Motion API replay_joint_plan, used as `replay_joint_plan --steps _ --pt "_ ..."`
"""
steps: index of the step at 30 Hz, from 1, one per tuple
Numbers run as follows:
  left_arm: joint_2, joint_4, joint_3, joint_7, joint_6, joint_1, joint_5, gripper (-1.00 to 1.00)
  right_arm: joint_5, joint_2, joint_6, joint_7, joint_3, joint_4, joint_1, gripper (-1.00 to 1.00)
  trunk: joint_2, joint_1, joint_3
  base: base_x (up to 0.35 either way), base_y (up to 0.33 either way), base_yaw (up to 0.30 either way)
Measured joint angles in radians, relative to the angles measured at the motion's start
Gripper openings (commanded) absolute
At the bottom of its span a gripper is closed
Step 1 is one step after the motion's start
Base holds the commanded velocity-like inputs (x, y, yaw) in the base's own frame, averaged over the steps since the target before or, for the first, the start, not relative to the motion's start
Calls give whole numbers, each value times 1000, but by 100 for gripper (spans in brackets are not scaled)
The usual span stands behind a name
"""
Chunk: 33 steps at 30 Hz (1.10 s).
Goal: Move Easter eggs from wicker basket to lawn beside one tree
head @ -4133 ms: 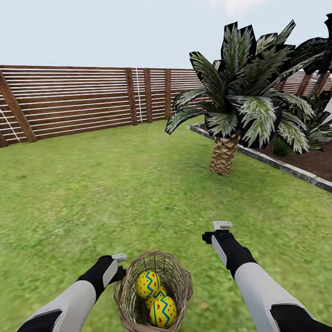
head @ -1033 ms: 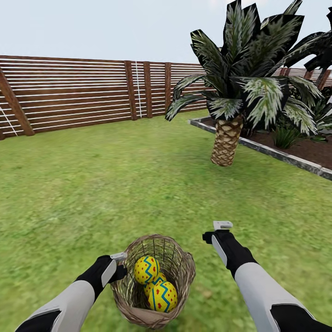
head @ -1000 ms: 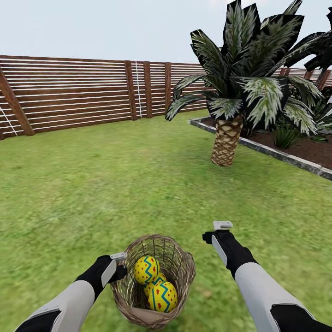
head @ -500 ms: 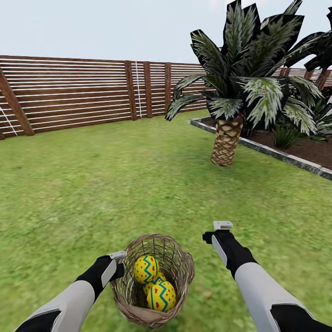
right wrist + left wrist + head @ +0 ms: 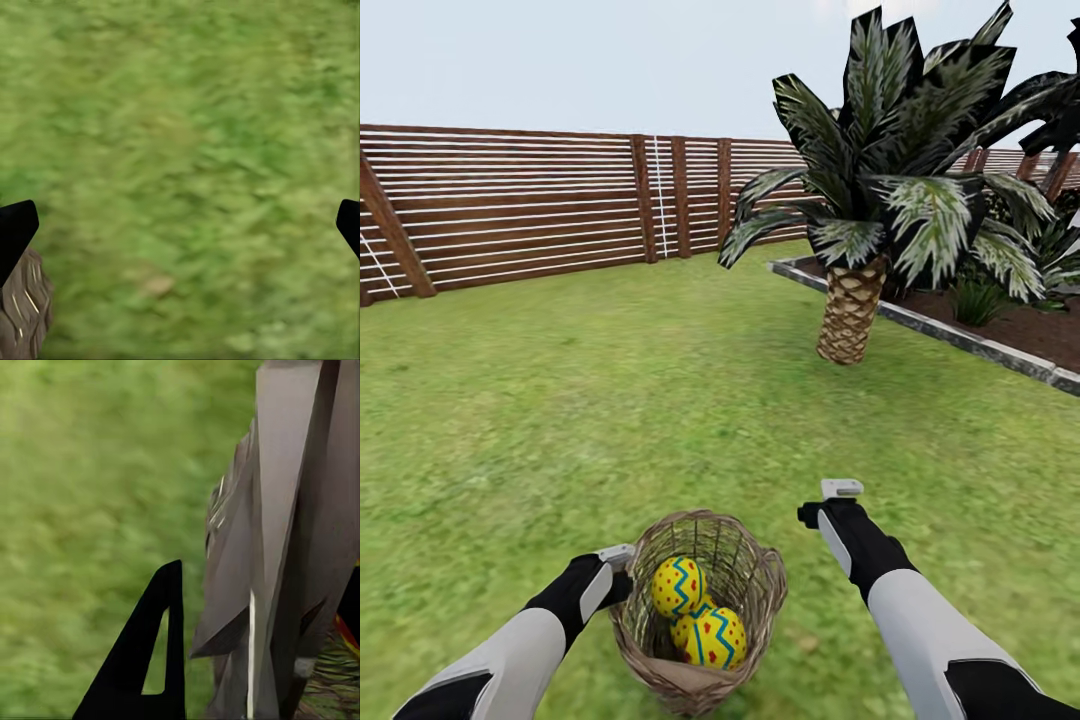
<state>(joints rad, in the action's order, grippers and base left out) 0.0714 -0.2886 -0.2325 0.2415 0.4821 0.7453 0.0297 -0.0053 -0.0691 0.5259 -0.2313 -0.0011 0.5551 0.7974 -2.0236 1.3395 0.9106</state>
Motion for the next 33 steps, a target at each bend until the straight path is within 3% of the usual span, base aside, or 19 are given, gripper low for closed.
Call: replay_joint_plan --steps 8,16,29,31,33 --pt "0 -1 -1 0 0 0 1 -100 0 -4 0 0 2 8 0 100 56 -31 -25 0 0 8" --pt "0 -1 -1 0 0 0 1 -100 0 0 -1 0 1 7 0 100 112 -61 -46 0 0 243" --pt "-4 -1 -3 0 0 0 -1 -100 -5 11 -2 -4 -3 -13 -20 100 203 -111 -86 0 0 8" --pt "-5 -1 -6 0 0 0 3 -100 -5 23 -2 -4 -3 -22 -47 100 217 -119 -92 0 0 0" --pt "-7 -1 -9 0 -19 0 -1 -100 -5 49 -30 -4 -3 -113 -67 100 231 -127 -99 0 0 0"
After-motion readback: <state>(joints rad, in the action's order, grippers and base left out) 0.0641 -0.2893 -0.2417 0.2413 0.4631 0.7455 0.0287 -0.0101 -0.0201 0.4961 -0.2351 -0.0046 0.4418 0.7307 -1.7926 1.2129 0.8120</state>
